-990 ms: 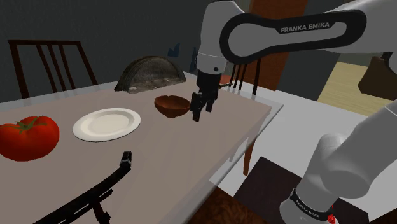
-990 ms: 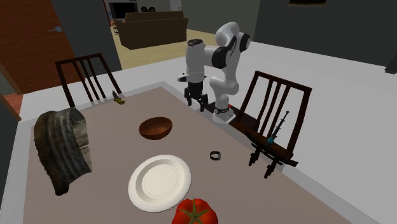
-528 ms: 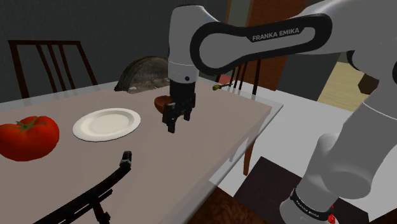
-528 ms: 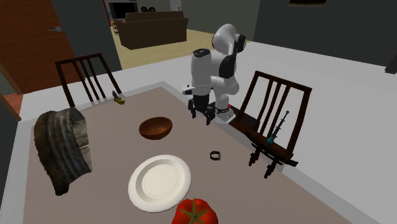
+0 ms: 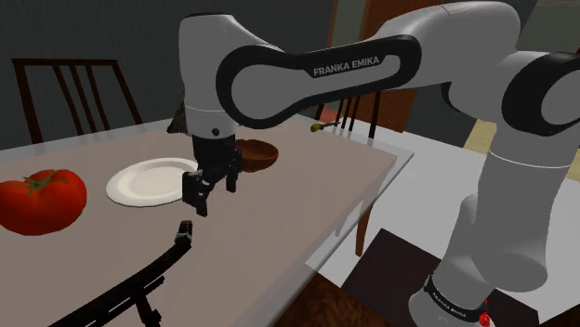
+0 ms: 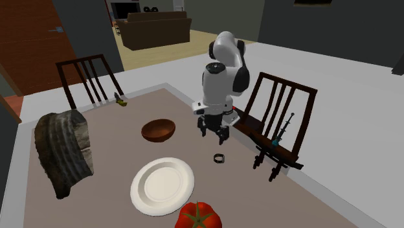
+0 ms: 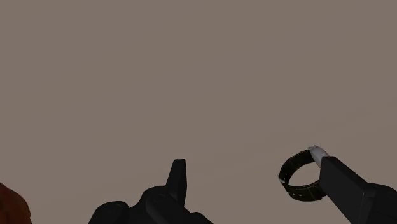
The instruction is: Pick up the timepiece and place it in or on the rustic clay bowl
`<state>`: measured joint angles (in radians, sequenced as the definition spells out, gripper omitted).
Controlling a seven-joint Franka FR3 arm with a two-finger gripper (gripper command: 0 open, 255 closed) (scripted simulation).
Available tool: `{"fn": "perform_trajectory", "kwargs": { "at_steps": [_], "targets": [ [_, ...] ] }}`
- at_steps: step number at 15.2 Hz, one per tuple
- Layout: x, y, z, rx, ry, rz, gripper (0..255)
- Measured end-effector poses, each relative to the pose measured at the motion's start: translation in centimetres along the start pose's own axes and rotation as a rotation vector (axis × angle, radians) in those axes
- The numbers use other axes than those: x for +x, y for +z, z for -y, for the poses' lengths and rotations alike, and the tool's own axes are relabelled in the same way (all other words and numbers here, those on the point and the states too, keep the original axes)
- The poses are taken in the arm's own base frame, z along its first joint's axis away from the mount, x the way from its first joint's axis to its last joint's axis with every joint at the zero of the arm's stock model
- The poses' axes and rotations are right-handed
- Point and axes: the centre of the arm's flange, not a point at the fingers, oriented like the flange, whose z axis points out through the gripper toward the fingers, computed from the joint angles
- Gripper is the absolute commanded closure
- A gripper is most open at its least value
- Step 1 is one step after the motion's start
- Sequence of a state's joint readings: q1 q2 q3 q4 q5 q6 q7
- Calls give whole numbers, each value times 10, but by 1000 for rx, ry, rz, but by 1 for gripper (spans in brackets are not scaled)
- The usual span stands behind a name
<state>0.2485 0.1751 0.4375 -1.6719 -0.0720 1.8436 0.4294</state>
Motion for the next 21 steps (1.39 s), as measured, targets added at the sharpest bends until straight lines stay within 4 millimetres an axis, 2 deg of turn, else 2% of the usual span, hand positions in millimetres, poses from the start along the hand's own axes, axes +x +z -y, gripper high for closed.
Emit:
{"fn": "perform_trajectory", "kwargs": {
  "at_steps": [4,6,13,19,20,21],
  "targets": [
    [27,13,45,-5,-32,5,0],
    [38,21,60,-7,-42,7,0],
    [38,55,63,-8,-45,8,0],
    [39,59,64,-8,-45,7,0],
    [39,59,64,-8,-45,7,255],
    [39,59,64,-8,-45,7,255]
  ]
}}
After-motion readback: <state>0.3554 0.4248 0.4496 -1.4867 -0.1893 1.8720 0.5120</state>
